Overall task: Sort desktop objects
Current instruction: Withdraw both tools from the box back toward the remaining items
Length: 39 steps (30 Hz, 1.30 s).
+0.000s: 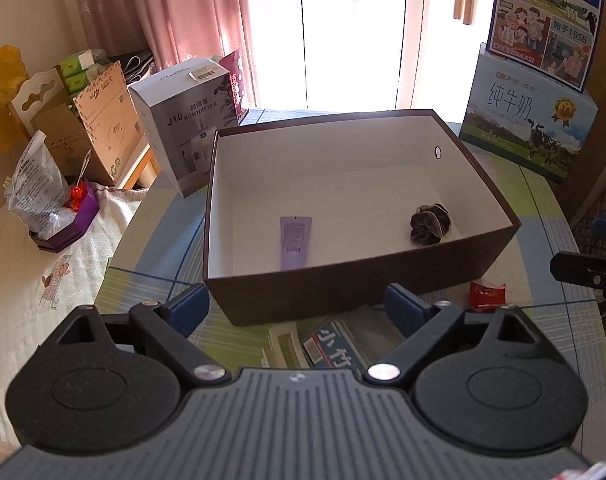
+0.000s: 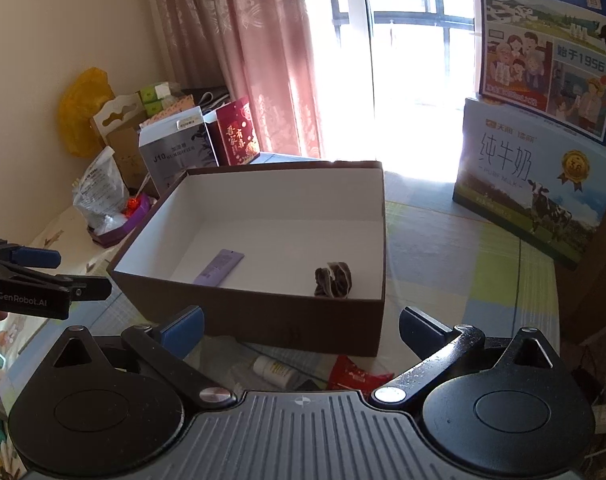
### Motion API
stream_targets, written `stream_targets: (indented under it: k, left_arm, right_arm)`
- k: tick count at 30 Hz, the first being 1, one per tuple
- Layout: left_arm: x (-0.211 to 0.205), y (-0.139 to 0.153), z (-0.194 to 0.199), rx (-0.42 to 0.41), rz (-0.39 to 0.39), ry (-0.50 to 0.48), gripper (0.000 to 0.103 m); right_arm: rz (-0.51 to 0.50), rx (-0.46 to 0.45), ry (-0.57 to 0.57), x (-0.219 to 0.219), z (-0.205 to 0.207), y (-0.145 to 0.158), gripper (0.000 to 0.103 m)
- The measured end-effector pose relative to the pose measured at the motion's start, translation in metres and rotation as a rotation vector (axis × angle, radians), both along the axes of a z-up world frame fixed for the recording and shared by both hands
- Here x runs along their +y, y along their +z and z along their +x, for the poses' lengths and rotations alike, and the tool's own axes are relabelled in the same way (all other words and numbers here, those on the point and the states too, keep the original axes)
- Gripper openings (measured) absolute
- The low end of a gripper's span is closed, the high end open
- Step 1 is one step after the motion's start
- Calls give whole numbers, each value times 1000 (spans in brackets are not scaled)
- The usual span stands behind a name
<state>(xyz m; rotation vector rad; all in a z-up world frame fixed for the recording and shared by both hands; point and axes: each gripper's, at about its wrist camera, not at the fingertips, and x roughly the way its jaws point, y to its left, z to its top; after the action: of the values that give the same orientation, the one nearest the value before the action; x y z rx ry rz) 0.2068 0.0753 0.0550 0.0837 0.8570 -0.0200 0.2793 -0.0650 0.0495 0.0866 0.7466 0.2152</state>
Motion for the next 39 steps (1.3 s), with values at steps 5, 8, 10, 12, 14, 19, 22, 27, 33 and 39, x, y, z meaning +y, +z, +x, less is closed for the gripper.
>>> stream_targets:
  k: [5,8,10,12,14,19,22,27,33,39]
  left_arm:
    - [3,0,-38,-10,-6,35,93]
    - [6,-2,-56,-11,-13,50,94]
    - [8,-4,-66,-7,-23,59,94]
    - [10,-6,-73,-1,-31,62,94]
    - [11,-9,-80,4,-29,57,94]
    - [13,-13,-90,30,-34,32,94]
    - [15,-18,-94,47,-41,16,94]
    - [16,-27,-96,80,-29,-17,94]
    - [16,-43,-94,130,-25,-43,94]
    - [20,-50,-90,148,-28,-54,94]
  right_arm:
    - [-7,-5,-13,-1,-27,-2,101]
    - [-3,-3,-18,-1,-42,-6,101]
    - [1,7,-26,1,-51,-10,101]
    - [9,17,-28,2,-59,-15,101]
    - [10,26,-35,4,-67,-20,101]
    - [9,52,-56,10,-82,-29,101]
    - [23,70,-82,12,-89,-34,101]
    - [57,123,-115,15,-99,-47,101]
    - [66,160,-143,22,-103,-55,101]
    - [65,184,-160,29,-104,-61,101]
